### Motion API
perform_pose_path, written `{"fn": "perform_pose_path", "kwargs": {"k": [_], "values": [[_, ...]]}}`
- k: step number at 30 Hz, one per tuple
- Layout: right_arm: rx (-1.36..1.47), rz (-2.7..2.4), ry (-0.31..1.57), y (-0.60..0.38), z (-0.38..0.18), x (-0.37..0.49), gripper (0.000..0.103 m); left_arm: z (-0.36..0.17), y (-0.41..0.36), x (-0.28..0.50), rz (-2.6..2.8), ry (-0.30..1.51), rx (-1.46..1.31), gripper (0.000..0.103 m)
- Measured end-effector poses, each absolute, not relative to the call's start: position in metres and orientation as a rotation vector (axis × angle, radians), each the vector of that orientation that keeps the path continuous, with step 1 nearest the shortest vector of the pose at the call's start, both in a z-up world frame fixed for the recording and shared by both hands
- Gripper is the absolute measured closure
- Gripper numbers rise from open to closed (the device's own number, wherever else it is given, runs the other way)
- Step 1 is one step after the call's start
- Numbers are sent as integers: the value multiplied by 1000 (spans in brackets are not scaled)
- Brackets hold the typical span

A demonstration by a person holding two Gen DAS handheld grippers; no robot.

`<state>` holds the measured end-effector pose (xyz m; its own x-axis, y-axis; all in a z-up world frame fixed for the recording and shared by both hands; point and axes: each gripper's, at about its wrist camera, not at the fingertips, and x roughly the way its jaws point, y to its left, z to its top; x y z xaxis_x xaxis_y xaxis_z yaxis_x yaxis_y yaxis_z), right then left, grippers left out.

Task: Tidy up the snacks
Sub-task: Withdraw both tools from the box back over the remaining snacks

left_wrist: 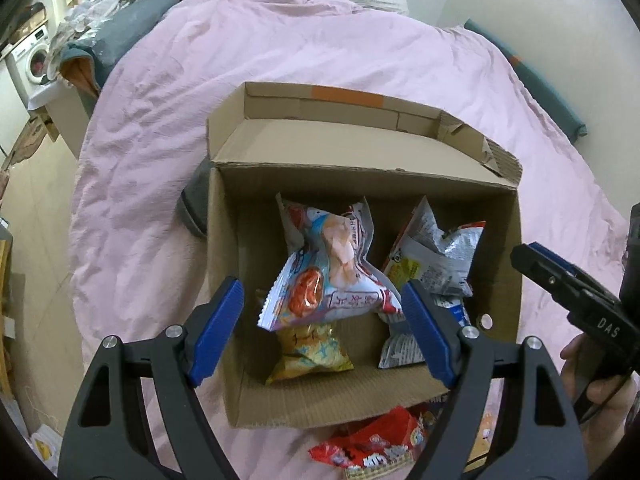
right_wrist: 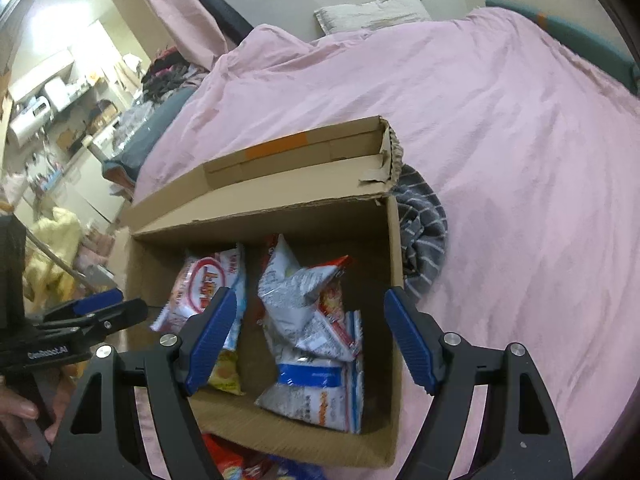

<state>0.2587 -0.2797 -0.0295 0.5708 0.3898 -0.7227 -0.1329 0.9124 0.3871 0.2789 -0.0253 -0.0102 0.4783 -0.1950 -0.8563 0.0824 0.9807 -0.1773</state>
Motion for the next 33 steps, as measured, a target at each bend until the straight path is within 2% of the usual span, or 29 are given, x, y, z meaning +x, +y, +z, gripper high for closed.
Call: {"fn": "perform_pose_path", "kwargs": {"k": [29, 33], "values": [[308, 297, 1017, -283, -48, 125, 24, -21, -7, 141, -187, 1063, -128, 24], [318, 285, 1050, -287, -58, 109, 24, -37, -1, 126, -183, 1116, -151, 24]]}}
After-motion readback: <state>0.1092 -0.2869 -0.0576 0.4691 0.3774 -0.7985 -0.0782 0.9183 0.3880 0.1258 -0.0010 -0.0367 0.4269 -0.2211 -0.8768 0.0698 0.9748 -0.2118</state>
